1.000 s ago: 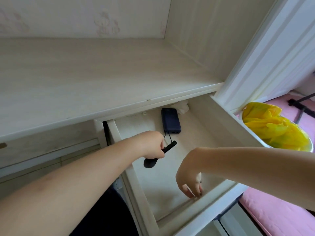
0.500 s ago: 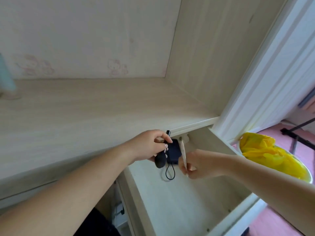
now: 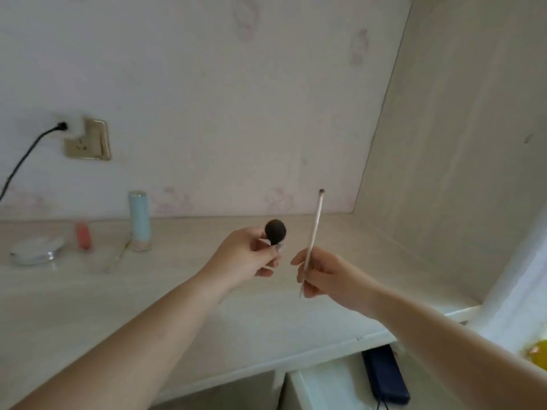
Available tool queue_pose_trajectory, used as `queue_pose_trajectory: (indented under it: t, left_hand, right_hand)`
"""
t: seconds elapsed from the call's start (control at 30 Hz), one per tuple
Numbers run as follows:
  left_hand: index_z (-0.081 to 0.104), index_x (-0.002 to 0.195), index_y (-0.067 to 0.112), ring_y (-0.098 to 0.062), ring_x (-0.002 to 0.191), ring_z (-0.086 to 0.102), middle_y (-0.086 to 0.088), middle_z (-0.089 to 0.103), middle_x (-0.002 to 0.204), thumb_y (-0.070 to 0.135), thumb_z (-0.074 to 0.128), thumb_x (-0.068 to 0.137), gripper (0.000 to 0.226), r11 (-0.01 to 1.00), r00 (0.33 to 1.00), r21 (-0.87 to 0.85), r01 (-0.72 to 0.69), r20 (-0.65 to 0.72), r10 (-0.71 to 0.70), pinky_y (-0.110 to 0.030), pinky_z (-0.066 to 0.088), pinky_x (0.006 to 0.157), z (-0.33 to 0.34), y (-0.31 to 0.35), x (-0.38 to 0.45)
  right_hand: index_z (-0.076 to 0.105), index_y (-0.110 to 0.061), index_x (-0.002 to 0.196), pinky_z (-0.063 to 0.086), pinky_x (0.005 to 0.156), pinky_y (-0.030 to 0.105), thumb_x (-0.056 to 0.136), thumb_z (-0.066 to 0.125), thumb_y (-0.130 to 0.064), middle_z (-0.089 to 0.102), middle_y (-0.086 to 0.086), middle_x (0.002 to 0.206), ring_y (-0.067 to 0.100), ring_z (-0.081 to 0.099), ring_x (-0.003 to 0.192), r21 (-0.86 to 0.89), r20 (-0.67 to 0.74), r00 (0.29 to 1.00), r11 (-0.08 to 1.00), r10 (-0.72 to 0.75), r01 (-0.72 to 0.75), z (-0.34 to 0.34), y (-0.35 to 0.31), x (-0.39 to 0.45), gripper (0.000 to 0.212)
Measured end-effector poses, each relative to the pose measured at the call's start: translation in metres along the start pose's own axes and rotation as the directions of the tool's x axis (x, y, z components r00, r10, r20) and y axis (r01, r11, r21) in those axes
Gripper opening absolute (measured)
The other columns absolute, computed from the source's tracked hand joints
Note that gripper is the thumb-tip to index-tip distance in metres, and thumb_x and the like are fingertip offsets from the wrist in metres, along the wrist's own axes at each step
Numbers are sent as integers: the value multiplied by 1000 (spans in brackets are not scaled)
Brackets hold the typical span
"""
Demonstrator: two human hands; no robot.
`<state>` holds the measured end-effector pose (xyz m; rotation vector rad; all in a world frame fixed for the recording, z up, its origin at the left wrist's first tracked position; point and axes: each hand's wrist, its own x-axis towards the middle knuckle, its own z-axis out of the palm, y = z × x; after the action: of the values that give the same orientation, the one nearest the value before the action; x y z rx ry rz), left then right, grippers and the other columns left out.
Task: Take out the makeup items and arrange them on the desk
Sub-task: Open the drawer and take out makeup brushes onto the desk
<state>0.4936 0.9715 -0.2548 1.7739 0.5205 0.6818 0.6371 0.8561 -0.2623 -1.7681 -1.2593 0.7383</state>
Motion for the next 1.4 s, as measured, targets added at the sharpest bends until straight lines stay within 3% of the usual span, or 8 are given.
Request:
queue_pose_trajectory:
  t: [0.17,0.33,0.43,0.63,0.8,0.9,1.1,1.4]
  left_hand:
    - [67,82,4,-17,63,58,-1,56,65,35,62,88,32,957,981,262,127,-175,-82,-39,56,77,-73,-35,25]
    - [64,85,3,-12,76,67,-7,68,90,25,51,96,27,928,931,192,319,-248,-268,-31,57,70,-118,-77,50]
    - [62,76,8,-31,85,69,-16,71,90,27,49,96,30,887,895,239,395,-318,-313,-41,56,79,-139,-105,61]
    - [44,52,18,-16,51,44,1,44,52,34,57,89,43,769,843,398,500,-425,-328,-26,29,51,-153,-132,75]
    - [52,60,17,-22,64,60,0,56,59,35,56,85,31,685,830,494,536,-454,-323,-24,39,57,-156,-141,87]
    - [61,75,14,-24,74,66,-3,63,70,37,55,82,24,651,831,534,539,-462,-310,-25,43,59,-154,-146,92]
    - [65,97,16,-24,89,64,-5,69,93,40,54,85,29,553,830,635,539,-514,-219,-27,45,67,-147,-151,96]
    - [65,99,17,-23,90,65,-3,70,93,49,53,87,36,524,832,667,530,-530,-166,-29,47,68,-147,-154,99]
  right_hand:
    - [58,-15,108,43,55,20,92,41,1,54,3,73,10,51,58,2,4,1000,1000,29,-29,54,-10,78,28]
    - [62,-10,112,39,51,19,95,44,-5,53,1,68,11,48,56,24,-53,991,993,119,-118,99,-12,130,26]
    - [65,-18,97,39,58,24,95,50,-18,53,-1,65,12,47,59,-40,-25,990,989,139,-140,119,-8,154,16]
    - [63,-18,80,40,58,23,95,50,-28,54,-3,60,13,51,58,-286,-49,987,944,155,-163,137,1,184,22]
    - [68,-12,97,50,69,26,89,47,-19,69,7,89,25,65,82,-475,-55,987,866,149,-157,143,-1,198,24]
    - [64,-10,106,46,74,25,88,45,-18,66,9,106,27,61,100,-583,-55,988,799,144,-149,147,-4,203,28]
    - [58,-6,106,37,70,24,91,42,-17,62,13,111,28,59,104,-705,-34,991,699,132,-118,160,-10,215,25]
    - [59,-8,104,44,76,29,91,46,-31,63,11,109,28,59,103,-710,-62,994,696,94,-110,165,-6,218,30]
